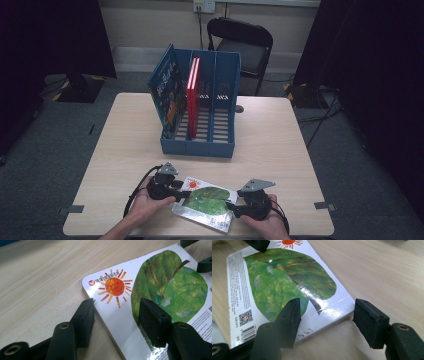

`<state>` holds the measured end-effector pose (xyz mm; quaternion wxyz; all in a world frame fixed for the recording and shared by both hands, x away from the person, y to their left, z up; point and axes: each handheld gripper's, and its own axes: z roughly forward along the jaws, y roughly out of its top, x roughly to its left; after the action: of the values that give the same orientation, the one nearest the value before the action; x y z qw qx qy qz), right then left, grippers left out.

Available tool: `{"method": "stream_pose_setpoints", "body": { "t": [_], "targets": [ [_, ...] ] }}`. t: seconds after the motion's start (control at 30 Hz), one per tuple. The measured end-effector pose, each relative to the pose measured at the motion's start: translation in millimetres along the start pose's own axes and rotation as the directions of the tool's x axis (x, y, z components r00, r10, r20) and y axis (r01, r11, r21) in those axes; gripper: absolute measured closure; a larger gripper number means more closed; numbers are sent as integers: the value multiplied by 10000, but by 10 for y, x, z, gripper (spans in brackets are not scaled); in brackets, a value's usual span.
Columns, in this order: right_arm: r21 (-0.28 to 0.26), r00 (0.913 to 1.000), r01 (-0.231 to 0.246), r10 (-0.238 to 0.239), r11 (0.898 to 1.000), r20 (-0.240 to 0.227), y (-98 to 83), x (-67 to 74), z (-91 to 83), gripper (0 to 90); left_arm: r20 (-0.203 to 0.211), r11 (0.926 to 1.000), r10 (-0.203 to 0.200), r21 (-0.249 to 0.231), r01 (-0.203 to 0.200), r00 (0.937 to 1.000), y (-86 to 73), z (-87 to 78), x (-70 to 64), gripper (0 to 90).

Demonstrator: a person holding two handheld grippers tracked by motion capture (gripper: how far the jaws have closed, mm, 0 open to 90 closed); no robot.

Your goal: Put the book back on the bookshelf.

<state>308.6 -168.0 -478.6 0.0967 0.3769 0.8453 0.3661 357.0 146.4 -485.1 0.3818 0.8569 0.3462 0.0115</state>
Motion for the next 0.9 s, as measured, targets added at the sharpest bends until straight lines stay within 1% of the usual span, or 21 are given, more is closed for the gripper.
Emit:
{"method": "stream_pose_setpoints", "body": {
  "t": [0.1, 0.17, 0.2, 0.23, 0.27, 0.3, 0.37, 0.47, 0.5, 0.57, 0.63, 0.67, 0.7, 0.73, 0.8, 0.9],
  "targets": [
    [1, 9999, 113, -113, 9999, 3, 41, -20, 36, 387, -184, 10000, -56, 28, 56, 9998, 1, -8, -3, 440],
    [3, 9998, 196, -196, 9998, -9, 57, -29, 49, 388, -207, 10000, -62, 37, 63, 9998, 0, -12, -1, 436],
    [-37, 9997, 260, -260, 9997, 8, 70, -33, 64, 388, -176, 9999, -71, 125, 73, 9998, 2, -23, 9, 436],
    [-94, 9993, 358, -358, 9993, 80, 87, -33, 83, 388, -215, 9999, -57, 130, 60, 9998, 2, -27, 15, 434],
    [-77, 9990, 432, -431, 9990, 109, 113, -39, 104, 389, -289, 9998, -168, 74, 171, 9994, 0, -27, 16, 433],
    [-121, 9990, 429, -428, 9990, 95, 120, -46, 115, 390, -312, 9998, -174, 102, 177, 9994, -1, -34, 27, 433],
    [-165, 9989, 474, -473, 9987, 58, 141, -65, 138, 392, -422, 9996, -276, -44, 275, 9987, -4, -28, 35, 433],
    [-203, 9988, 479, -478, 9986, 88, 179, -79, 178, 393, -506, 9992, -386, -97, 381, 9980, -7, -37, 59, 432],
    [-230, 9985, 536, -533, 9983, 140, 196, -80, 195, 393, -481, 9992, -392, 5, 393, 9981, -4, -50, 70, 432],
    [-279, 9978, 625, -618, 9977, 257, 226, -76, 226, 393, -532, 9991, -422, -80, 419, 9977, -10, -54, 86, 433],
    [-314, 9976, 641, -632, 9975, 271, 249, -81, 251, 393, -571, 9991, -410, -114, 405, 9975, -12, -56, 94, 436],
    [-302, 9978, 592, -583, 9978, 317, 267, -79, 267, 392, -604, 9988, -479, -80, 475, 9970, -14, -70, 109, 442],
    [-302, 9978, 592, -583, 9978, 317, 267, -79, 267, 392, -604, 9988, -479, -80, 475, 9970, -14, -70, 109, 446],
    [-308, 9973, 643, -631, 9975, 386, 293, -75, 292, 391, -696, 9988, -479, -156, 469, 9964, -23, -78, 124, 450],
    [-277, 9971, 637, -625, 9976, 437, 315, -71, 310, 390, -699, 9987, -491, -191, 479, 9963, -27, -88, 136, 458],
    [-281, 9972, 632, -620, 9976, 425, 340, -74, 335, 388, -790, 9985, -498, -253, 479, 9956, -28, -103, 154, 486]
  ]
}}
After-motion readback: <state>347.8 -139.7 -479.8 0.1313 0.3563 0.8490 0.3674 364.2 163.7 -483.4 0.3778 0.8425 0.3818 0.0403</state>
